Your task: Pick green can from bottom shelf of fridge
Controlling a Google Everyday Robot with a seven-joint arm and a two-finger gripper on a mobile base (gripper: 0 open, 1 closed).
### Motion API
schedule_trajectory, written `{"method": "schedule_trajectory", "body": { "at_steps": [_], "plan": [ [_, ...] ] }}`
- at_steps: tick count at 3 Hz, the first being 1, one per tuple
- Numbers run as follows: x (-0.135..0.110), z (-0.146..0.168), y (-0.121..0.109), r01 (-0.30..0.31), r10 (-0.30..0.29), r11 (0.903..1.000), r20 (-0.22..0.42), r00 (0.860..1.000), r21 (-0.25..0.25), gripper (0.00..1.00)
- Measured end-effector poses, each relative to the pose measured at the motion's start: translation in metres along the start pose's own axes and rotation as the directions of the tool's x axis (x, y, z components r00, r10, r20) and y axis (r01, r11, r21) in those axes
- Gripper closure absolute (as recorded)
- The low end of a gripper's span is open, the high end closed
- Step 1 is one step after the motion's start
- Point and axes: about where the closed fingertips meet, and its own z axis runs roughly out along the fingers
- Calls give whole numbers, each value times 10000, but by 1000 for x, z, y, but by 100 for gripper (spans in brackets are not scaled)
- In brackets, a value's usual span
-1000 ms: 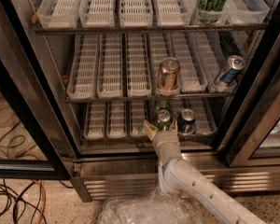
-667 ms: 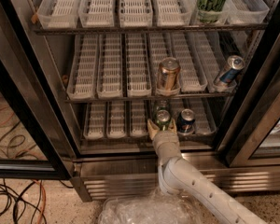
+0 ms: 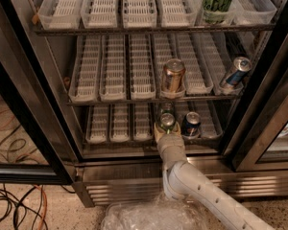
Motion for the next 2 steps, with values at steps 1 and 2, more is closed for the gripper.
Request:
{"method": "schedule_trajectory", "body": {
  "at_steps": [1,2],
  "plan": [
    [0,0,0,0,0,10000,1,10000,0,100],
    [-2,0,0,3,-3,10000,54,10000,13,100]
  ]
}}
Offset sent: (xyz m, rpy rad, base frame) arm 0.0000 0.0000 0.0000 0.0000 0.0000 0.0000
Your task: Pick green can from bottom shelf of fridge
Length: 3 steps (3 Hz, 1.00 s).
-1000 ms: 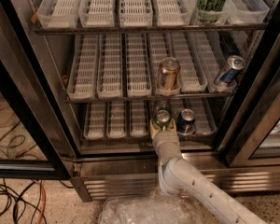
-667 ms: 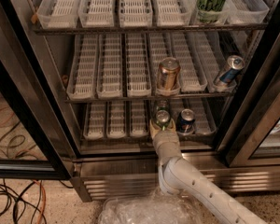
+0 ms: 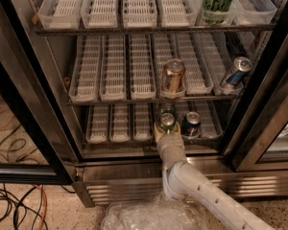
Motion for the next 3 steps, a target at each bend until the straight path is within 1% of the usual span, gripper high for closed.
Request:
{"method": "schedule_trajectory", "body": {
  "at_steps": [2,3],
  "plan": [
    [-20,-5,-6,38,-49,9998,624,9980,169,100],
    [-26,-10,-9,15,-44,9995,954,9954,312,100]
  ]
}}
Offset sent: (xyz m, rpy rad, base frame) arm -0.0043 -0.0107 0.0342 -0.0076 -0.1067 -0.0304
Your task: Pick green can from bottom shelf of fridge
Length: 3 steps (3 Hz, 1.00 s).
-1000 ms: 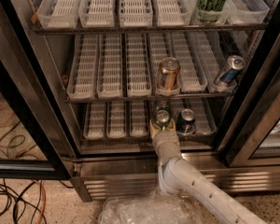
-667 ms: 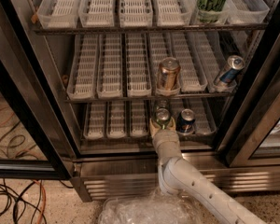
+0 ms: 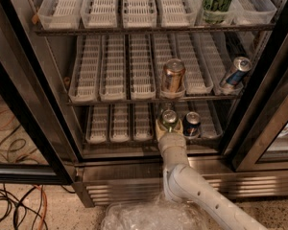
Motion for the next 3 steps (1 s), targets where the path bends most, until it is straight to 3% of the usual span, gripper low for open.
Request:
{"method": "schedule_trajectory", "body": {
  "at_steps": [3],
  "plan": [
    [-24,-12,-5,-49,40,9999,972,9953,90,100]
  ]
}}
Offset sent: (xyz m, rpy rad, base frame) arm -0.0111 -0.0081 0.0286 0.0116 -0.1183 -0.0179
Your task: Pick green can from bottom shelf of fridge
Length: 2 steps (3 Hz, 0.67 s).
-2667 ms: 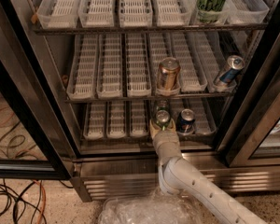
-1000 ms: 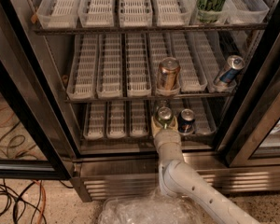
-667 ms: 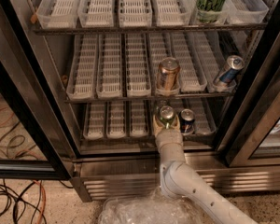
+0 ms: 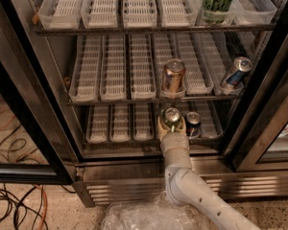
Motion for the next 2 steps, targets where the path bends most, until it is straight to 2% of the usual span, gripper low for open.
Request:
{"method": "schedule_trajectory", "body": {
  "at_steps": [1,2],
  "plan": [
    [-7,-8,2,95,-97,9996,-63,9999,-265,100],
    [-9,-22,1,354,-386,9963,-387,9985,-783,100]
  ]
}}
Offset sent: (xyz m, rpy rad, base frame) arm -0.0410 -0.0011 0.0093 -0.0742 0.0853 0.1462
